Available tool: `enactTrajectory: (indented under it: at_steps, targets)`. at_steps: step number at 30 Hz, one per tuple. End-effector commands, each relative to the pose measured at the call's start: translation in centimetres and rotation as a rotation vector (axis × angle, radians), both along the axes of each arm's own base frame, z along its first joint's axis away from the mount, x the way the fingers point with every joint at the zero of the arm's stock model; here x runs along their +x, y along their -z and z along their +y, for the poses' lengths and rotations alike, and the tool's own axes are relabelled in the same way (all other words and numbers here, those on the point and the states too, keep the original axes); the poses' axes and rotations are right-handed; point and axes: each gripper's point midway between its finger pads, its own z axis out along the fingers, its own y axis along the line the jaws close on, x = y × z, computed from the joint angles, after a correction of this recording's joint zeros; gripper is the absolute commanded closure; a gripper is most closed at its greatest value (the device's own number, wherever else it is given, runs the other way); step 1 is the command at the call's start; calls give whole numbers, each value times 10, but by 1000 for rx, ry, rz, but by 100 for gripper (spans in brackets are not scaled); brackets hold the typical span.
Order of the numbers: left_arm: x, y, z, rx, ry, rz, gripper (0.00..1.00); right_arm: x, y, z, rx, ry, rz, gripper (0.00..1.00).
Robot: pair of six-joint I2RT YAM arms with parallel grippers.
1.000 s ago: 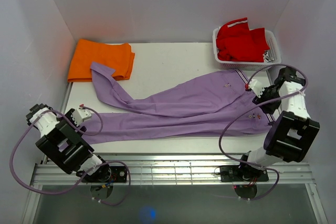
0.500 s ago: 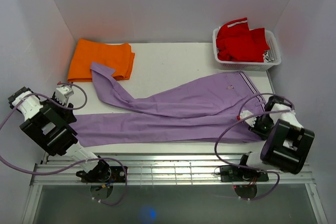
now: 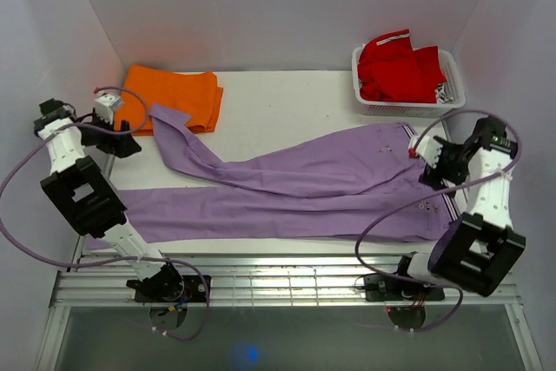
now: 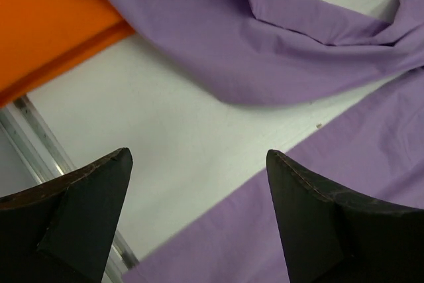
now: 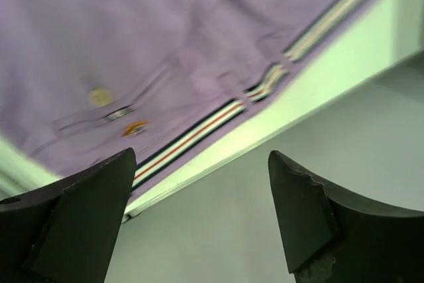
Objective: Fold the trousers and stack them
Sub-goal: Flatten the trousers out
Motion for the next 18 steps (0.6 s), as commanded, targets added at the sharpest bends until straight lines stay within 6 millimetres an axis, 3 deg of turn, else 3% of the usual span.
enactTrajectory:
  at_steps: [1,5,12,16,18]
  targets:
    - [62,-12,-17,65,-15,-106,7,54,-36,25,263,146,-56,13]
    - [97,-3,-31,230,146,-194,8,118,-31,27,253,179,-94,15]
    - [136,17,-26,466,329,-322,9,190,8,50,145,177,-180,19]
    - [152,19,-31,542,377,-393,8,214,30,63,152,223,-181,23]
    - [155,23,-34,582,412,-404,7,216,52,59,115,257,-157,25]
